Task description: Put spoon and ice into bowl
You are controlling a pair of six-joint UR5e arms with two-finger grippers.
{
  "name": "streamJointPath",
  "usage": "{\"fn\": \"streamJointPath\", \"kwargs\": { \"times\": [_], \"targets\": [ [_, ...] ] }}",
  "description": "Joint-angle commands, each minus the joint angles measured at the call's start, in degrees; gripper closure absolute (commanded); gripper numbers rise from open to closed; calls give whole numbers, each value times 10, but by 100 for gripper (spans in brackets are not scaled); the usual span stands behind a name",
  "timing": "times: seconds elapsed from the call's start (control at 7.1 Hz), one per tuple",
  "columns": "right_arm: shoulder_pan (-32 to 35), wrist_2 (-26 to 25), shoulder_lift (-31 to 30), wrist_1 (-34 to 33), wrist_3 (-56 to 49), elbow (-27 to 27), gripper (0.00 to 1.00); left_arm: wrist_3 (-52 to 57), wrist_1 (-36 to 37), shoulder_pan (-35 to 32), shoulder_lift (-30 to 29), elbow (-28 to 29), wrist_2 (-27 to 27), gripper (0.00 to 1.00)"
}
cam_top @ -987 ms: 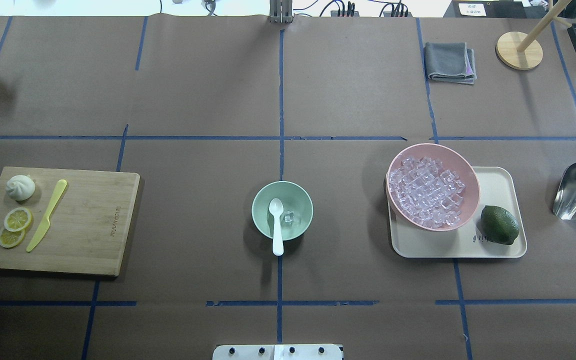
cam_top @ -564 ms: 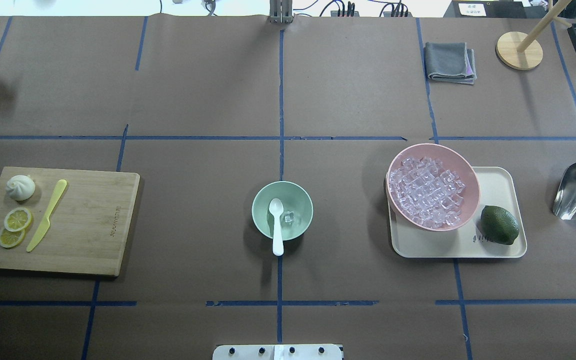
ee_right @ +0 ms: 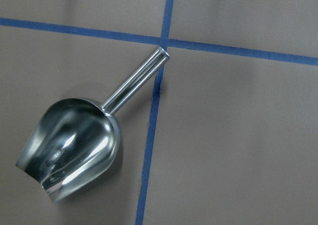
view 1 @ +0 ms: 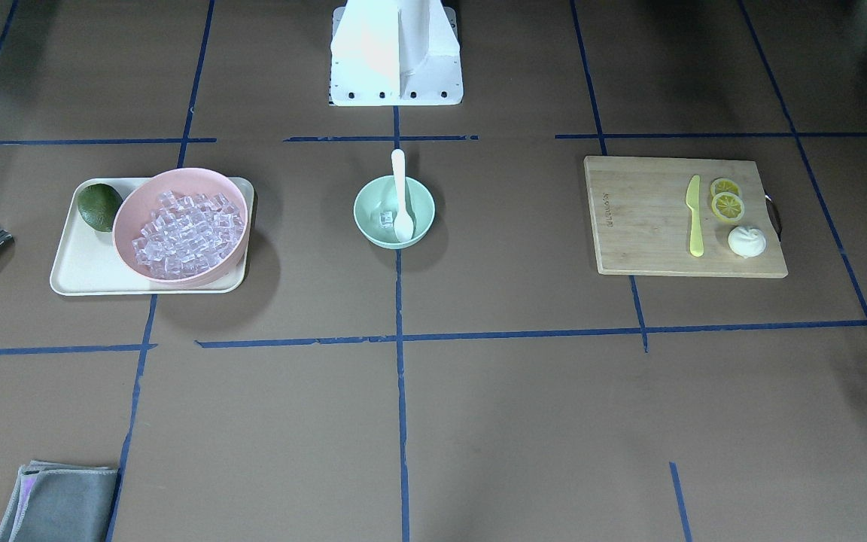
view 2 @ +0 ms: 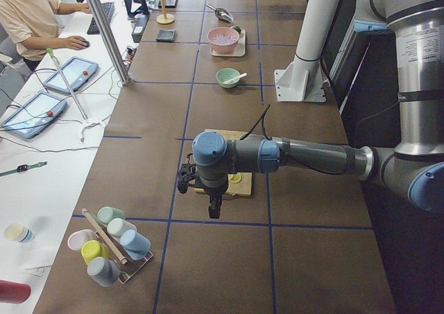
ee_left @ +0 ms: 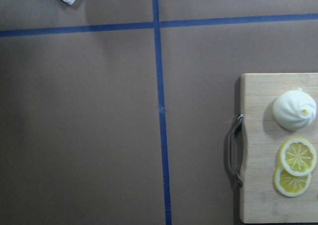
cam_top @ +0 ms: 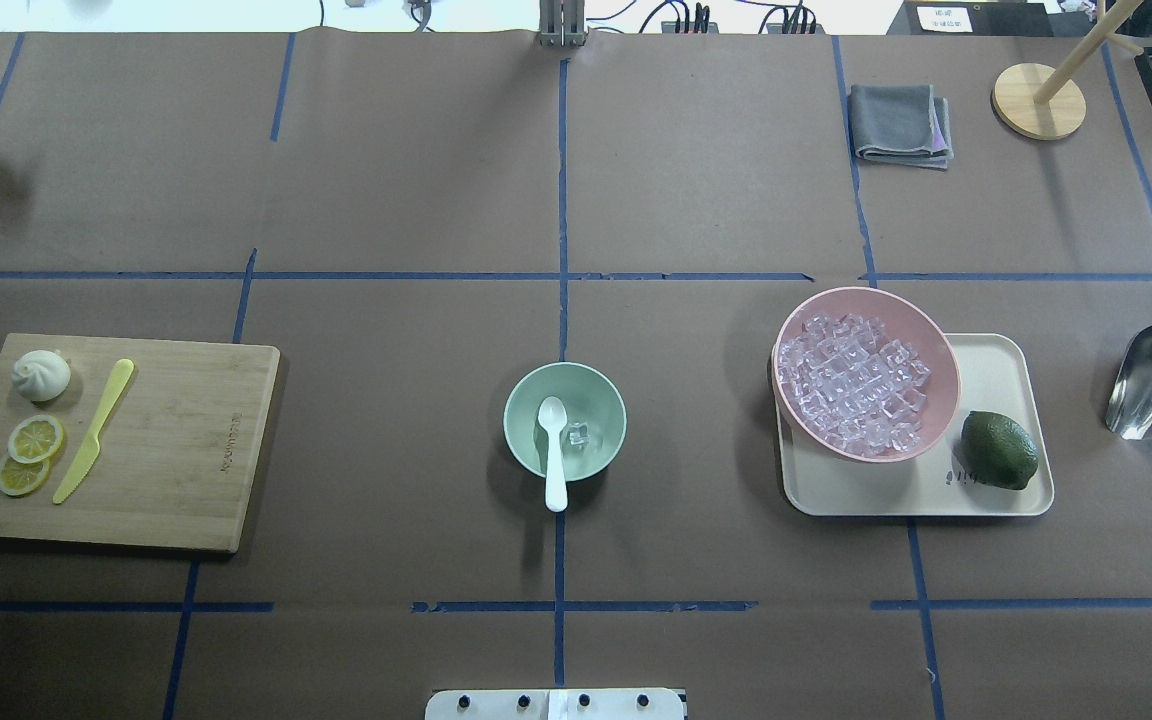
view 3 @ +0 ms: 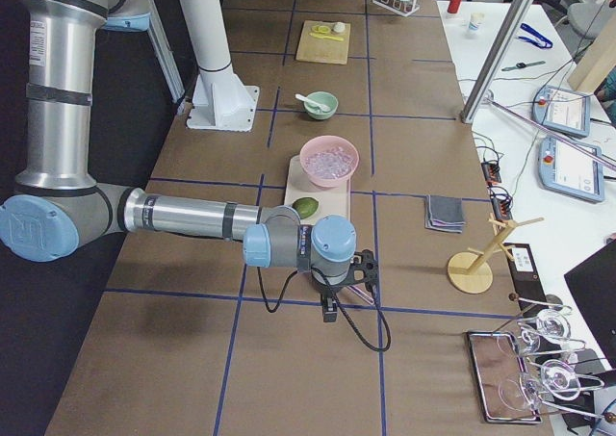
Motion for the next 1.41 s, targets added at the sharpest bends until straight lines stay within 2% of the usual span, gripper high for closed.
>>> {"fn": "streamJointPath", "kwargs": {
  "times": [0.0,0.42,0.7,1.27],
  "targets": [
    [-6,5,1,27,2,-1,0,-1,-1,-1,-2,34,-1,0],
    [-5,7,-9,27,0,6,0,3,-2,-1,-1,20,0,0],
    [-5,8,-8,25,4,1,0,3,-53,1,-9,61,9,0],
    [-5,7,-6,25,9,-9,0,3,-59,1,-11,56,7,0]
  ]
}}
